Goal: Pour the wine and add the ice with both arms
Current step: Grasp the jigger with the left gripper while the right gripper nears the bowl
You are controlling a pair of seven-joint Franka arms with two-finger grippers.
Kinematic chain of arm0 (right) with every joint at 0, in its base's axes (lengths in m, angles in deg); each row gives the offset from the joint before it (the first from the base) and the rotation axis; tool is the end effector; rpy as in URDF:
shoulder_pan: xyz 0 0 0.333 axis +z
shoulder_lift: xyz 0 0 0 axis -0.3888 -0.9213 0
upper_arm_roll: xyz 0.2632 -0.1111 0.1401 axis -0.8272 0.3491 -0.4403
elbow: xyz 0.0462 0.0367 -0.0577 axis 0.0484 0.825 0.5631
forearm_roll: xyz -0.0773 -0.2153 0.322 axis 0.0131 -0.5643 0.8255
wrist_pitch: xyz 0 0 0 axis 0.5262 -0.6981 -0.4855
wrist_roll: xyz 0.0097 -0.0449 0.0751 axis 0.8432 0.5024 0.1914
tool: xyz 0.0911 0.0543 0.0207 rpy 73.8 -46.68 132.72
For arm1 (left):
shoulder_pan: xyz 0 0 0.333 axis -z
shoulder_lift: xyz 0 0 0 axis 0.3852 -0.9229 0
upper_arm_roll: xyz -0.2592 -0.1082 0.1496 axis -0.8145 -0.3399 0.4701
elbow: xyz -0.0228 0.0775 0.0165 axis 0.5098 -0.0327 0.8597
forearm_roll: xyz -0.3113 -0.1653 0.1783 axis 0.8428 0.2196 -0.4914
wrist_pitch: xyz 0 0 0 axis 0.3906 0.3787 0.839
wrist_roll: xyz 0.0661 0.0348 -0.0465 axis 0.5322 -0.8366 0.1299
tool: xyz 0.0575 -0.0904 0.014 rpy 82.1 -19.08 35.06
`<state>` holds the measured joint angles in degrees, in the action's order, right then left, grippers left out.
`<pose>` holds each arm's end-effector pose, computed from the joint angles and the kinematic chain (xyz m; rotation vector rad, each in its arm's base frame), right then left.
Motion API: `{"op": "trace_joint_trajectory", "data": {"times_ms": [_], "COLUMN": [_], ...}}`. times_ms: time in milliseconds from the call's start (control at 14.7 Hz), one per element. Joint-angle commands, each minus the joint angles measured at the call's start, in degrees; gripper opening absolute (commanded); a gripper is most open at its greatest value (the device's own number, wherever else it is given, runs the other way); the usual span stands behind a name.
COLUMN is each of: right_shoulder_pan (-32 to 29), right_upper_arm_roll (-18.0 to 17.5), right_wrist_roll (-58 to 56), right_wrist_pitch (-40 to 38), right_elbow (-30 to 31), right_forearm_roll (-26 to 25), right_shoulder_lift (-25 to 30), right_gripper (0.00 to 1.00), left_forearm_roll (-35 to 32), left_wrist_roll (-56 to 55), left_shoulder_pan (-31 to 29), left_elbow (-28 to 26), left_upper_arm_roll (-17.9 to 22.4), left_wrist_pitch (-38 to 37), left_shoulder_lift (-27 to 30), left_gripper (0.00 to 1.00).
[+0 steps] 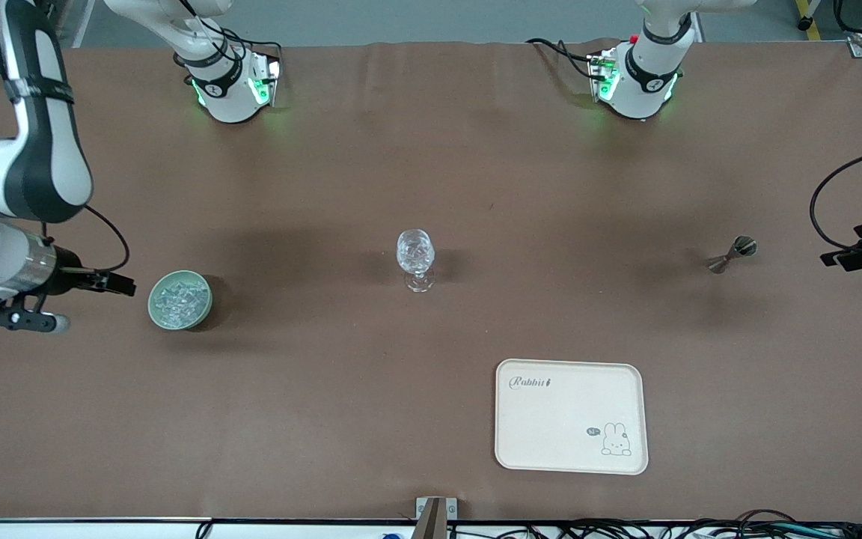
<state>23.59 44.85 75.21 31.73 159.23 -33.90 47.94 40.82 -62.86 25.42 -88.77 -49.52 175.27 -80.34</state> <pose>0.6188 -0.0529 0.3803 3.1117 -0.2402 -0.1302 0.5798 0.2085 0.4150 2.7857 1.0147 -0.3702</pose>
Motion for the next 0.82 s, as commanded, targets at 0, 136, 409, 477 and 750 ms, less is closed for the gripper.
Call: {"op": "trace_joint_trajectory", "data": {"times_ms": [0, 136, 409, 477, 750], "right_shoulder_pan": [0.7, 1.1, 1.9, 1.9, 1.9], "right_upper_arm_roll": [0.1, 0.1, 0.1, 0.1, 0.1], "right_wrist_roll": [1.5, 2.1, 2.5, 2.5, 2.5], "right_wrist_pitch": [8.2, 15.1, 26.0, 26.9, 29.0], "right_elbow": [6.6, 10.1, 16.7, 17.1, 18.0], "right_forearm_roll": [1.0, 1.1, 1.1, 1.1, 1.1], "right_shoulder_lift": [0.4, -1.0, -2.0, -2.2, -4.4], "right_gripper": [1.0, 1.0, 1.0, 0.99, 0.84], "left_forearm_roll": [9.0, 16.3, 26.1, 26.5, 31.2], "left_wrist_roll": [-2.1, -3.3, -6.1, -6.5, -10.6], "left_shoulder_pan": [0.4, 0.4, 0.1, 0.0, -1.0], "left_elbow": [1.3, 1.4, 0.9, 0.8, 0.2], "left_upper_arm_roll": [5.6, 7.7, 10.1, 10.1, 10.1], "left_wrist_pitch": [-0.4, -0.4, -0.6, -0.9, -5.4], "left_shoulder_lift": [-6.2, -11.6, -19.7, -20.5, -24.7], "left_gripper": [1.0, 1.0, 1.0, 1.0, 1.0]}}
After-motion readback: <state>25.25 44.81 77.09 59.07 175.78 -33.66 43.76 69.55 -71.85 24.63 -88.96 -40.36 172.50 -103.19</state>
